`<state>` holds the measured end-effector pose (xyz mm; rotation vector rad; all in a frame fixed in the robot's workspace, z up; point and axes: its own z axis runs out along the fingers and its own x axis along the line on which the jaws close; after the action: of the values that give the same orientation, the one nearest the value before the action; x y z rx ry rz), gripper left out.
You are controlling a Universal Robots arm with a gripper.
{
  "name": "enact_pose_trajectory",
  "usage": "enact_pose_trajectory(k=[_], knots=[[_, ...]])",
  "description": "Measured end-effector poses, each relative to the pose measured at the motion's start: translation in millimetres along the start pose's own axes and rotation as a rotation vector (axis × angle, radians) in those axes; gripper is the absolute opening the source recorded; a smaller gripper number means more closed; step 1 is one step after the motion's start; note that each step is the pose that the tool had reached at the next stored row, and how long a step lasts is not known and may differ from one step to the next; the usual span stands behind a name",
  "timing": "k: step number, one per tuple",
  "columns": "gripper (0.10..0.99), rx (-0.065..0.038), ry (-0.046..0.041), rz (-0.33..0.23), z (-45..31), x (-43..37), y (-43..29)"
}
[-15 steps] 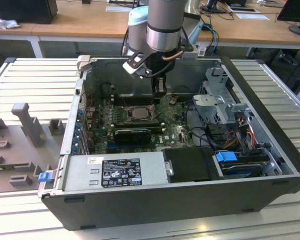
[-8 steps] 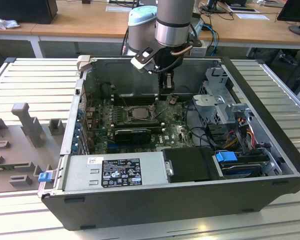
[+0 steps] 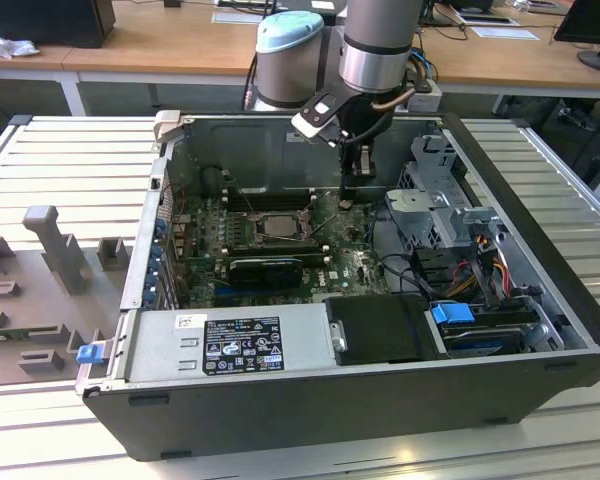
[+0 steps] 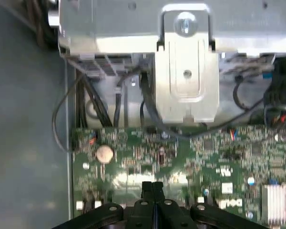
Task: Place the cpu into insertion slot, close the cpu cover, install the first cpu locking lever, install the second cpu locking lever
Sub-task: 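Close the cpu cover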
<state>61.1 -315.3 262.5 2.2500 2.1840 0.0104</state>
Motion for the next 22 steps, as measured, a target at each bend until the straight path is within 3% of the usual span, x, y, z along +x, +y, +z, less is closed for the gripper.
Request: enact_pose_trajectory(k=[4, 8, 12, 14, 16, 20, 22], knots=[[0.106, 0.000, 0.0016, -0.006, 11.2, 0.1, 1.8], [0.106, 0.000, 0.0020, -0.006, 12.2, -0.3, -9.3], [0.106, 0.000, 0.0022, -0.010, 12.2, -0.5, -15.7], [0.106, 0.000, 0.0022, -0.010, 12.2, -1.0, -31.7], [0.106, 0.000, 0.0023, -0.010, 12.4, -1.3, -43.0], [0.106, 0.000, 0.0022, -0.011, 14.6, -1.6, -53.6], [0.106, 0.000, 0.0022, -0.013, 19.3, -1.8, -57.9]])
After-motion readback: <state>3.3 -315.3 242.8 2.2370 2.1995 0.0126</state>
